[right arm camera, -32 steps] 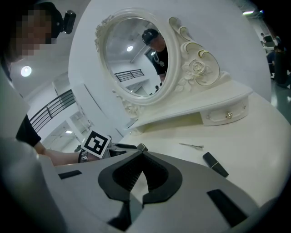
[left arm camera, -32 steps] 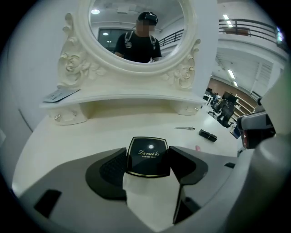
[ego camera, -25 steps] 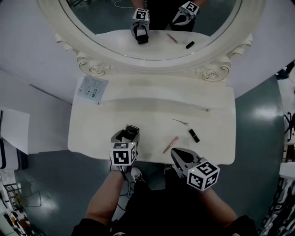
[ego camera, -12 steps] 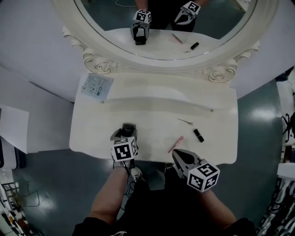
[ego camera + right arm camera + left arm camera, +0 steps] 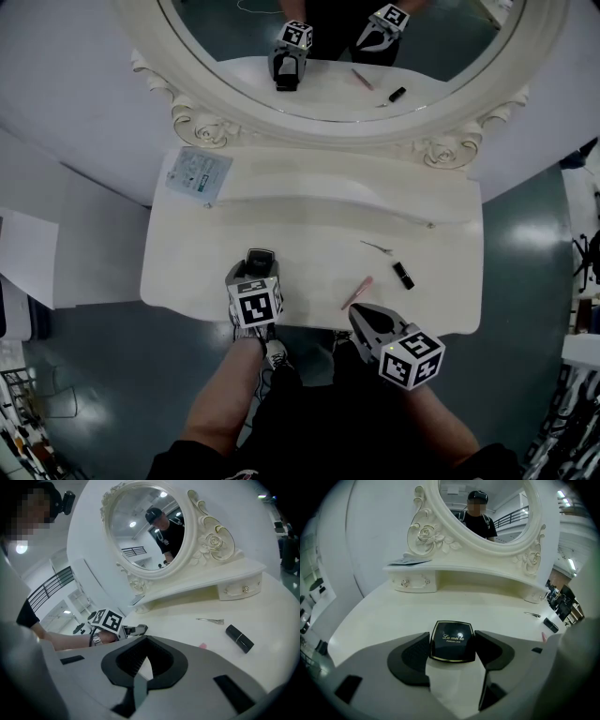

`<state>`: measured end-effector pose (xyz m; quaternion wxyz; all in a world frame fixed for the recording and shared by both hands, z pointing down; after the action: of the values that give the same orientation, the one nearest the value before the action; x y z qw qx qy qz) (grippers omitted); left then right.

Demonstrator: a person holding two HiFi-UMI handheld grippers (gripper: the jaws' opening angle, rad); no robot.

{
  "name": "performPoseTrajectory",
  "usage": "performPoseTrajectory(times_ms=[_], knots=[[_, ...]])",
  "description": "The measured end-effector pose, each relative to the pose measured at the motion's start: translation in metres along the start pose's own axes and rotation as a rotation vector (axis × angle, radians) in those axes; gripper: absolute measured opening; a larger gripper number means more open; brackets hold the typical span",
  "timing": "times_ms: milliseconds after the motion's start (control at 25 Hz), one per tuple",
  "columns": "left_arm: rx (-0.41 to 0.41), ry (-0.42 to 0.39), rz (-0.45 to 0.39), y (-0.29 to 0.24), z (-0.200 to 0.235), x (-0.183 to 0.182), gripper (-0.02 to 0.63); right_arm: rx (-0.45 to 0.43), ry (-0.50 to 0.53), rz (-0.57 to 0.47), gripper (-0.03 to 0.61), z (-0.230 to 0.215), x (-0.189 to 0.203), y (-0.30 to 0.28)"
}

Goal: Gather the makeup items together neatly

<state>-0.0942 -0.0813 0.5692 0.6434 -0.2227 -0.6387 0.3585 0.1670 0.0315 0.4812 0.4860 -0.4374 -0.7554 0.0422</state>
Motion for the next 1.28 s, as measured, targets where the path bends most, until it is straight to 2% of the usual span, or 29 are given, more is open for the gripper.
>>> performPoseTrajectory(times_ms=[280,560,680,760,800,1040,1160,1280], knots=[[0.000,-0.005,-0.037,0.008,0.000,0.002,0.305,0.022,0.008,-0.003,0.029,-0.006,0.002,0.007],[0.006,-0.043,-0.101,0.040,0.010,0.001,0.304,0.048,-0.033,-0.012,0.029,-0.007,0.010,0.006],[0.008,-0.049,-0.136,0.064,0.017,-0.001,0.212,0.060,-0.047,-0.019,0.029,-0.004,0.014,0.005],[0.011,-0.050,-0.157,0.080,0.022,-0.002,0.077,0.074,-0.049,-0.021,0.029,-0.002,0.018,0.005],[0.030,-0.054,-0.164,0.086,0.022,-0.001,0.010,0.082,-0.050,-0.022,0.029,0.000,0.020,0.004],[0.229,-0.066,-0.160,0.118,0.015,0.009,0.008,0.180,-0.065,-0.052,0.031,0.005,0.030,0.000],[0.356,-0.076,-0.140,0.130,0.008,0.022,0.008,0.239,-0.081,-0.065,0.032,0.004,0.036,-0.002],[0.439,-0.103,-0.111,0.136,0.003,0.036,0.008,0.319,-0.102,-0.066,0.035,-0.002,0.042,-0.004]])
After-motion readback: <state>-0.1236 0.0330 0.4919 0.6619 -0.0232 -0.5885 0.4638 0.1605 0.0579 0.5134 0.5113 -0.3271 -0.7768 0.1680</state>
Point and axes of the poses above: the fingertips, and each gripper's own axes: y backward along the fingers, z to its left, x out of its underside, the point moved 9 cm from there along y, backward along the fingers, and after that the axes turned 2 degrees about -z, right-handed, at the moved point
